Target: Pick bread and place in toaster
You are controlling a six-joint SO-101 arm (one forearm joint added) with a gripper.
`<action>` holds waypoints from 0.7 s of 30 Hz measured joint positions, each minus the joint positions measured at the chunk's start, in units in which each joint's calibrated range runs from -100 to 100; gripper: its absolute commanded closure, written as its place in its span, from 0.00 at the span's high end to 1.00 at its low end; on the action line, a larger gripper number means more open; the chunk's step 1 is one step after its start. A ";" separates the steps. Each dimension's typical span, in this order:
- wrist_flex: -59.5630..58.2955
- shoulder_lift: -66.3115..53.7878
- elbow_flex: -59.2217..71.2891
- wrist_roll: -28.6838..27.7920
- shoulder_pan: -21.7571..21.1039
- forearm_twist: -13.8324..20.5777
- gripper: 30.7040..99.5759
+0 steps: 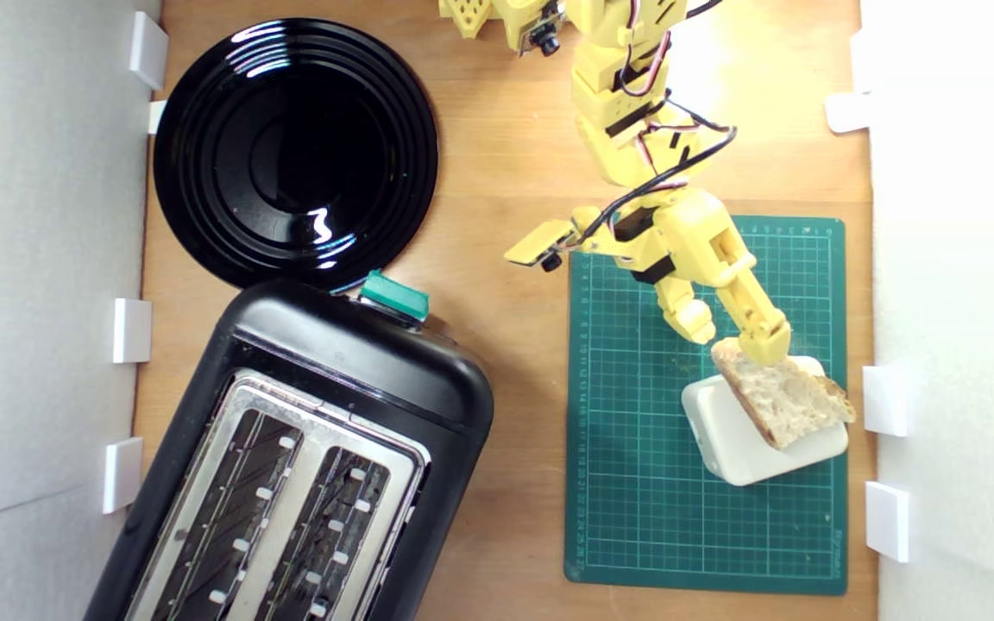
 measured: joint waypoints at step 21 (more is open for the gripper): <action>0.00 4.03 -6.47 0.00 0.00 -0.09 0.92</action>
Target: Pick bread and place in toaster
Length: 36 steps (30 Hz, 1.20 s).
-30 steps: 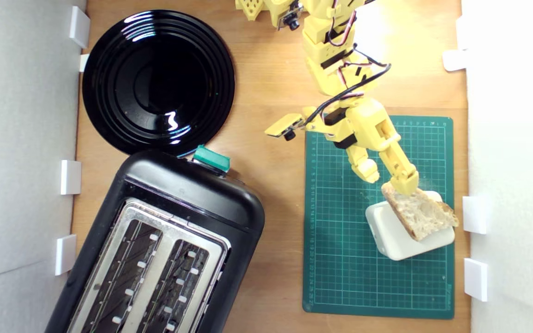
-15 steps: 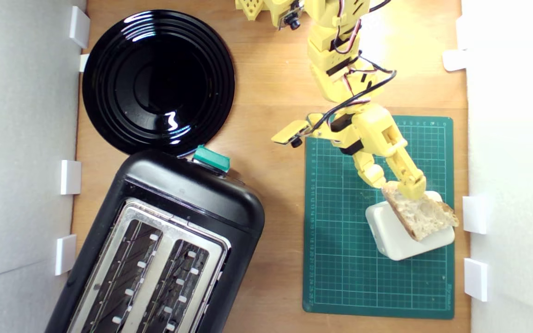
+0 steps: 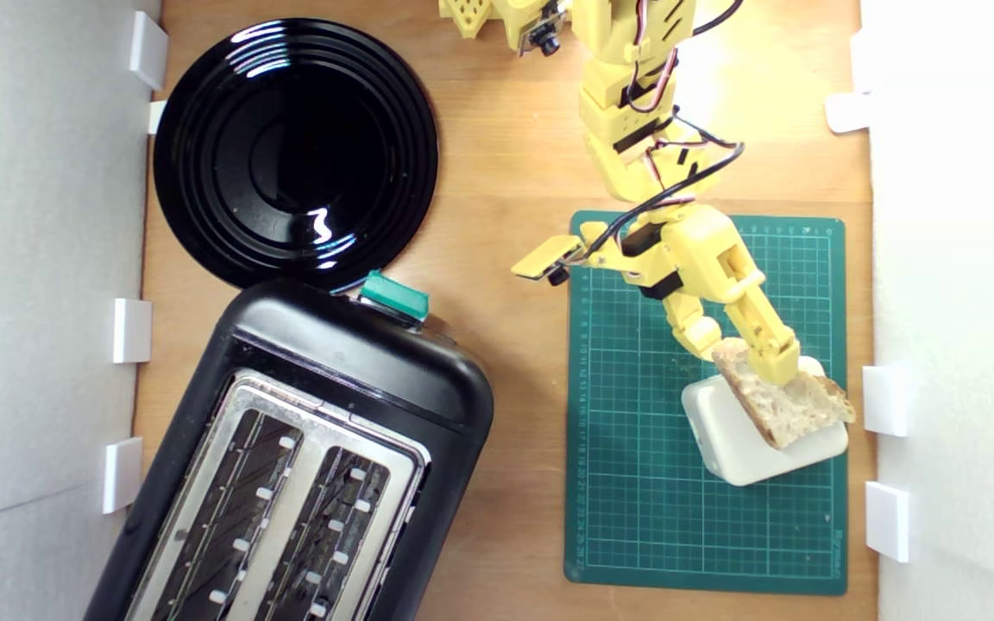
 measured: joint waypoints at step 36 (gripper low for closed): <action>0.00 2.35 -2.87 1.50 -1.10 0.09 0.72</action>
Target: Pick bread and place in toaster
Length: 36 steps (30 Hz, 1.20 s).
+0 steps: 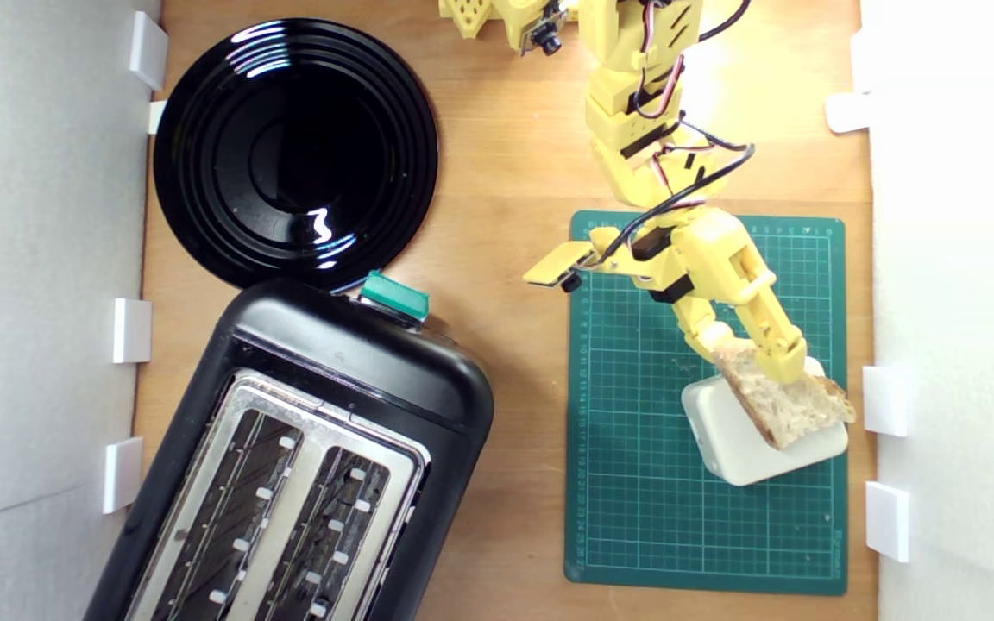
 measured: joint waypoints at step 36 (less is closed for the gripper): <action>-0.42 -1.76 -0.83 0.00 -0.92 0.53 0.42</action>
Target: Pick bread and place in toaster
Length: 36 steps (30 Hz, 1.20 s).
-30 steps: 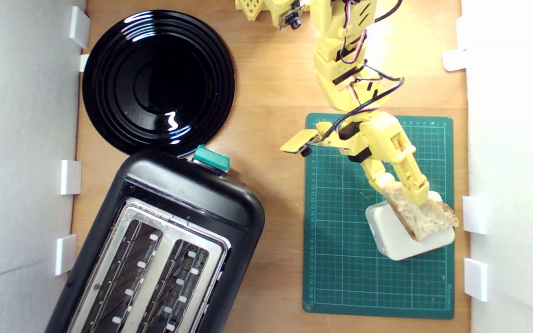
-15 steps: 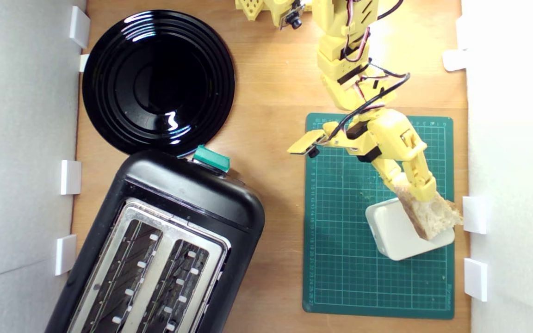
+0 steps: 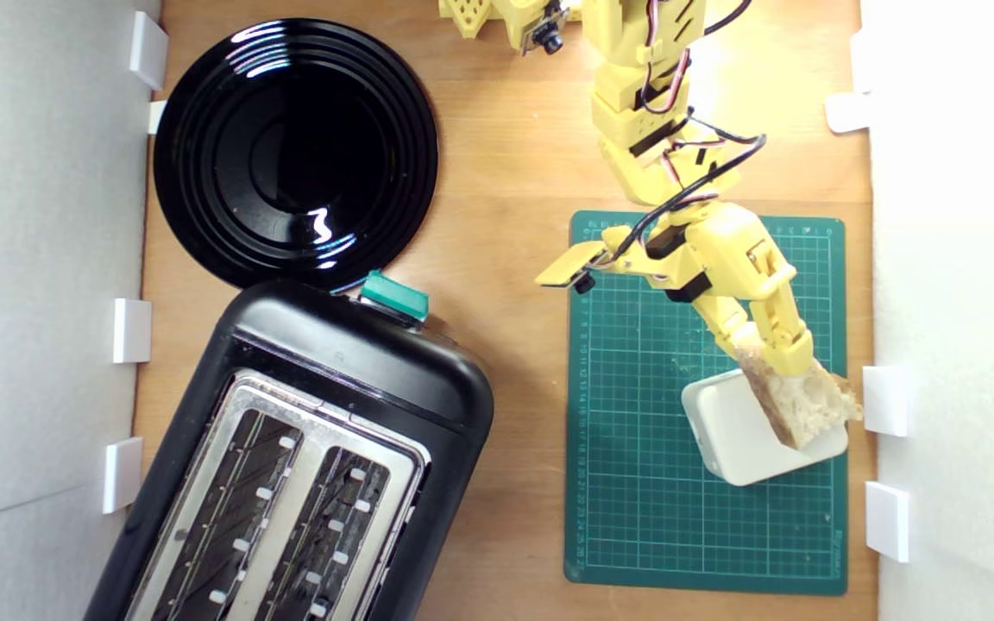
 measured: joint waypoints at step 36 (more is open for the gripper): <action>35.68 -51.24 0.46 3.98 13.09 -0.18 0.42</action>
